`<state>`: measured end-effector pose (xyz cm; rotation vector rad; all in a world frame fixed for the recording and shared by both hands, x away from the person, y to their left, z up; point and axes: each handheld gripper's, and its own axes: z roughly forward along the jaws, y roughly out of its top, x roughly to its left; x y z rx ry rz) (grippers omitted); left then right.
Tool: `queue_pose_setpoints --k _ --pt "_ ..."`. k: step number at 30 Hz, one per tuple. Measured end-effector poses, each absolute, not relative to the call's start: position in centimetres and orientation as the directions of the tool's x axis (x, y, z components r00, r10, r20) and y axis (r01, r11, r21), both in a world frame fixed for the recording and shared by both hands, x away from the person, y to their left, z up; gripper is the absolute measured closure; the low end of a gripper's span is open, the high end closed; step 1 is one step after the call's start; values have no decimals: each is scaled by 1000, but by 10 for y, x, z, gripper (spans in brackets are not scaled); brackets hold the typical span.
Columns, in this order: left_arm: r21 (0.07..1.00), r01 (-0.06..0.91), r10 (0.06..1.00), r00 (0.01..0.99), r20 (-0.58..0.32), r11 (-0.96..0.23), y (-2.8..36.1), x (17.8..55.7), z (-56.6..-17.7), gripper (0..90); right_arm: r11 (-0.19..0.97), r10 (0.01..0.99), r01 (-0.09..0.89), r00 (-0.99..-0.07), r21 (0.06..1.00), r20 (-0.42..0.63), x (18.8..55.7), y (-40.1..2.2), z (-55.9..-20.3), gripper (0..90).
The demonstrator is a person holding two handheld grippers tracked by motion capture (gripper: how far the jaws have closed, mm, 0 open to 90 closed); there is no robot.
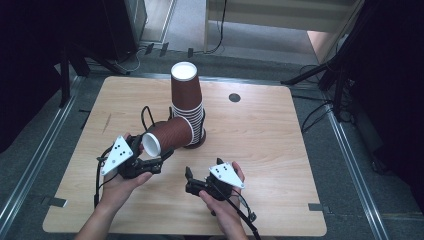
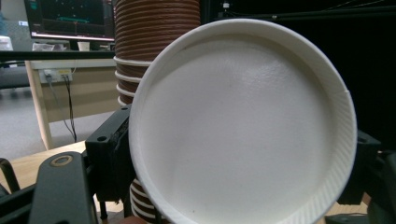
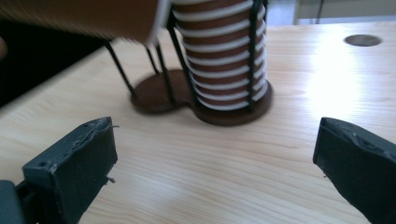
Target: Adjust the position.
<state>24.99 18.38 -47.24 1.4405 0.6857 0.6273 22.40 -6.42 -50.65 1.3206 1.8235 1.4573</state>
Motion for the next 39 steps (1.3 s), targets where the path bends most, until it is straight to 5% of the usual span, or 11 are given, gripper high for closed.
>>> queue_pose_setpoints --k 12,25,39 --pt "997 26 742 666 -75 77 184 255 -475 205 -223 830 472 -367 853 419 216 -59 -503 0" --pt "994 20 706 703 -88 104 172 251 -478 208 -489 615 545 -338 682 712 210 -66 -479 0" --pt "996 1 706 705 -61 86 157 247 -485 211 -668 470 566 -183 484 863 215 -63 -461 0"
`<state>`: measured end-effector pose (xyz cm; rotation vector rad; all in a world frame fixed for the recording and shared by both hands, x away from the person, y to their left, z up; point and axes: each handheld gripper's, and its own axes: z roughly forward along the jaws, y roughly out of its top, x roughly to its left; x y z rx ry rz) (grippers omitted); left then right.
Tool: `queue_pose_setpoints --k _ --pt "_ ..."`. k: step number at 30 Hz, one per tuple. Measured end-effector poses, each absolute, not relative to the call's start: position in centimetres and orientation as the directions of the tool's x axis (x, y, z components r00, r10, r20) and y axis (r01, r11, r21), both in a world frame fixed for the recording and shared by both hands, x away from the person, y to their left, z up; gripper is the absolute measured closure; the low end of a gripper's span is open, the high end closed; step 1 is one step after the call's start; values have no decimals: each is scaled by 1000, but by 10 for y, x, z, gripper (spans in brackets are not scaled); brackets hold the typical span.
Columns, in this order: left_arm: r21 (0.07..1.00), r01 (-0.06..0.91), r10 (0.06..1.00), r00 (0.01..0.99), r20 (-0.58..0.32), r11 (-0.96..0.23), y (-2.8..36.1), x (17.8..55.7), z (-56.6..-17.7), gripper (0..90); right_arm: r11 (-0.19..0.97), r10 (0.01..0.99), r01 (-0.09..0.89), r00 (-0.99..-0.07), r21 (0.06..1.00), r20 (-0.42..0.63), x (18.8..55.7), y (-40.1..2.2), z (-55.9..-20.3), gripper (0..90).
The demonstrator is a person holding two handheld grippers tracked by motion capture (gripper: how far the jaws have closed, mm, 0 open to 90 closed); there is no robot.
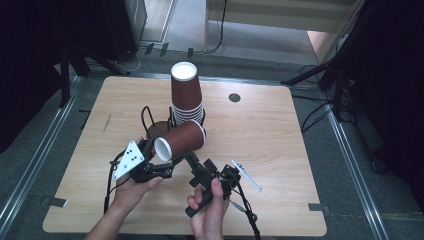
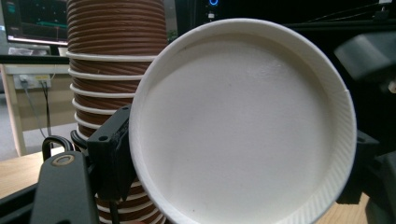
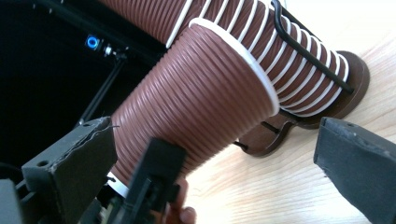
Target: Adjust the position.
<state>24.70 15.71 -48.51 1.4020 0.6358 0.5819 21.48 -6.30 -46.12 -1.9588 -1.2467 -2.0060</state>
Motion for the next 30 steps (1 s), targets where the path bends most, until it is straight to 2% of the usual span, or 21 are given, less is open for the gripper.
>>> queue_pose_setpoints --k 7,10,12,13,18,30 --pt "996 -8 691 721 -52 84 149 244 -488 212 -743 313 607 -60 284 948 221 -63 -463 0" --pt "997 -12 688 724 -46 79 147 243 -489 212 -771 259 601 -8 212 966 222 -66 -464 0" --pt "997 -15 688 724 -41 76 146 243 -489 212 -779 248 595 5 197 969 223 -66 -465 0" --pt "997 -17 685 727 -39 74 144 242 -490 212 -795 202 589 37 142 979 225 -67 -467 0" --pt "997 -17 676 736 -40 78 143 241 -490 214 -803 101 595 83 32 991 232 -68 -470 0" --pt "998 -40 670 742 -3 49 140 240 -491 220 -818 20 571 155 -73 988 241 -65 -477 0"
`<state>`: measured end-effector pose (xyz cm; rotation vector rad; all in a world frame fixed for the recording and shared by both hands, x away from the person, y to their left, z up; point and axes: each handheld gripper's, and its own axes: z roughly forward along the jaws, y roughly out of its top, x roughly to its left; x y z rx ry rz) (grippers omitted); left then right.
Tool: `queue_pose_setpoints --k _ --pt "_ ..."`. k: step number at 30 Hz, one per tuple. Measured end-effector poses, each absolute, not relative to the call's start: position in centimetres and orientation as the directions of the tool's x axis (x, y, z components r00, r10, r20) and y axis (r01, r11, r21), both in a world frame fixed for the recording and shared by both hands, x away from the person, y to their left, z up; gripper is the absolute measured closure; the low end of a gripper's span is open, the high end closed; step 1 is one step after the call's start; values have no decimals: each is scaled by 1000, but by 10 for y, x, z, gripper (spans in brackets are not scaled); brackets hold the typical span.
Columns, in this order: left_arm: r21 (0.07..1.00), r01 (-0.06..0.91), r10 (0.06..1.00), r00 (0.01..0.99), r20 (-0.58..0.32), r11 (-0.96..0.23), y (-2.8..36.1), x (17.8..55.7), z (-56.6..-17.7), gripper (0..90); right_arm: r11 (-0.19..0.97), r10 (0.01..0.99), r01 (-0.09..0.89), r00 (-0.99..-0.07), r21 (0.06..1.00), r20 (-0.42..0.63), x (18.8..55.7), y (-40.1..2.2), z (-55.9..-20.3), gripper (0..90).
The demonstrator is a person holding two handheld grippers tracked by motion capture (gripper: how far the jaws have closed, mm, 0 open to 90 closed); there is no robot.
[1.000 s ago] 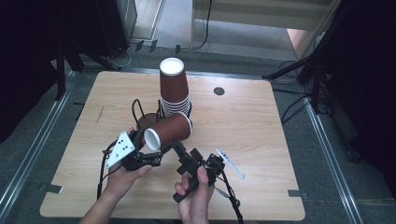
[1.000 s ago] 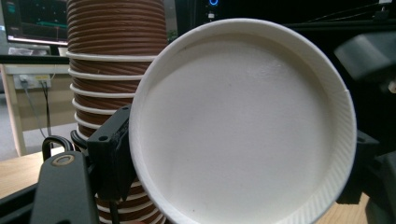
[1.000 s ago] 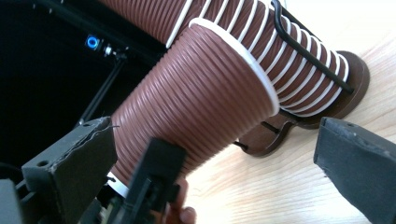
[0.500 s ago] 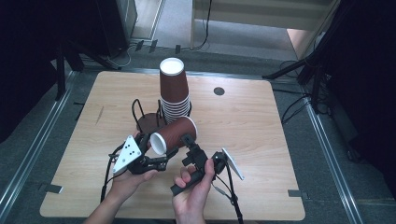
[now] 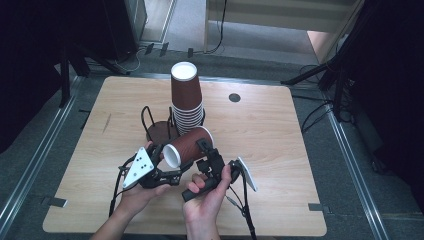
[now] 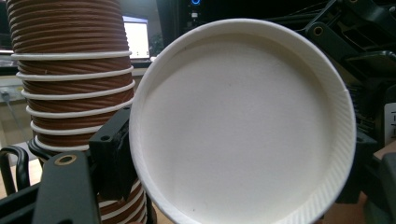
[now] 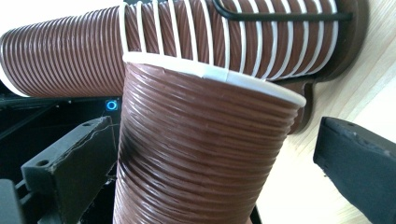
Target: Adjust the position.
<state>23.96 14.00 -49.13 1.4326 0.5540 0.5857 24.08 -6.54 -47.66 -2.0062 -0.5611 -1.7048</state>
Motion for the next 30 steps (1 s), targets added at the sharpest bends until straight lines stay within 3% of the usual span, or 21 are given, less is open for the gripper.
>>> queue_pose_setpoints --k 17,30 --pt "998 -67 637 769 51 1 133 235 -493 226 -809 -13 576 174 -113 985 250 -67 -481 0" --pt "999 -52 600 799 34 12 137 237 -493 227 -774 -31 619 176 -135 984 256 -71 -486 0"
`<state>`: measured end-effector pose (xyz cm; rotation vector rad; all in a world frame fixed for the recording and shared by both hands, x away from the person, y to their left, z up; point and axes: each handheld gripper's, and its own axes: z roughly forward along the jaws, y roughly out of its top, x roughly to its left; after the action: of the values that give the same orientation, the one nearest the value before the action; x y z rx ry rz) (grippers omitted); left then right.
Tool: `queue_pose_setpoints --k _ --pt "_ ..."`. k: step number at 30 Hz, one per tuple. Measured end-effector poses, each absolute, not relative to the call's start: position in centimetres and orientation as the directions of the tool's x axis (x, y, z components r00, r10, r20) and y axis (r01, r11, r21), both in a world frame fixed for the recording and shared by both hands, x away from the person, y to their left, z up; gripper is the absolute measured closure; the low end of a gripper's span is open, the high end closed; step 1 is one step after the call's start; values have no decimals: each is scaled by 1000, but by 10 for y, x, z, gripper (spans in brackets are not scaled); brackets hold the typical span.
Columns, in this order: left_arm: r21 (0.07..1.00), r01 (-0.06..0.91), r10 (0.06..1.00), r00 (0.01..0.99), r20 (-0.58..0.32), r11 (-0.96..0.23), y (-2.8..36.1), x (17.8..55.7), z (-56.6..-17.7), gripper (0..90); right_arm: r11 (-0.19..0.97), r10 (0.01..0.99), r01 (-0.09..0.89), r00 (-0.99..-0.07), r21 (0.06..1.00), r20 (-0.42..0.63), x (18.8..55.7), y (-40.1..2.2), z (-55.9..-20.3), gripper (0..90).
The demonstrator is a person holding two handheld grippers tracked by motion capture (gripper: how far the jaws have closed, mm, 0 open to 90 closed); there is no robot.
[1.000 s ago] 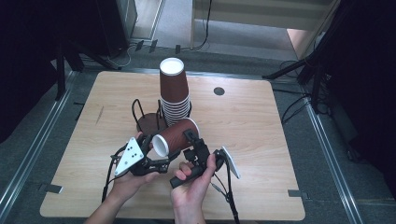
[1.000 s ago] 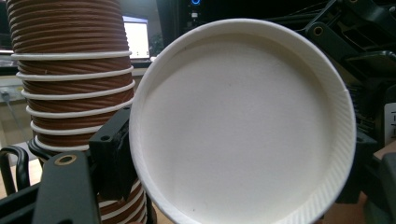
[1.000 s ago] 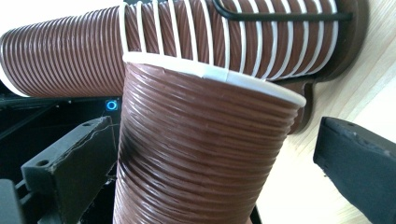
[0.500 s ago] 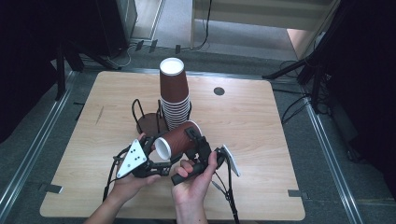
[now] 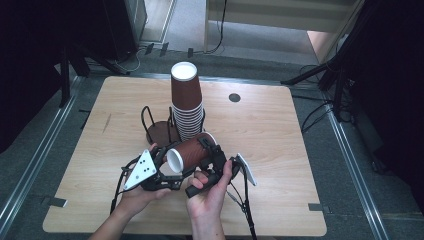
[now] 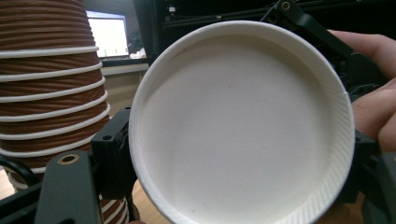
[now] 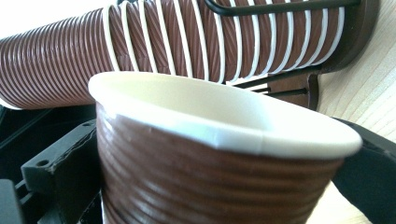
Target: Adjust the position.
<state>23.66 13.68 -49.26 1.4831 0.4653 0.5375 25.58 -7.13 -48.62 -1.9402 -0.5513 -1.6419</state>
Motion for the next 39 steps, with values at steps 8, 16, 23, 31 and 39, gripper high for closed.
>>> queue_pose_setpoints --k 8,16,23,31,39 --pt "999 -43 593 805 23 20 138 236 -491 216 -758 -59 633 168 -154 984 257 -73 -488 11" --pt "999 -14 582 813 -6 30 140 237 -491 195 -771 -29 628 140 -112 990 254 -72 -485 72" --pt "998 14 596 801 -44 55 147 235 -486 113 -778 7 624 121 -71 993 254 -73 -484 84" --pt "998 41 595 801 -67 57 156 233 -485 57 -819 36 573 75 -14 997 253 -82 -477 87" --pt "998 46 565 823 -61 41 156 230 -486 25 -836 63 549 52 24 997 256 -85 -474 88"
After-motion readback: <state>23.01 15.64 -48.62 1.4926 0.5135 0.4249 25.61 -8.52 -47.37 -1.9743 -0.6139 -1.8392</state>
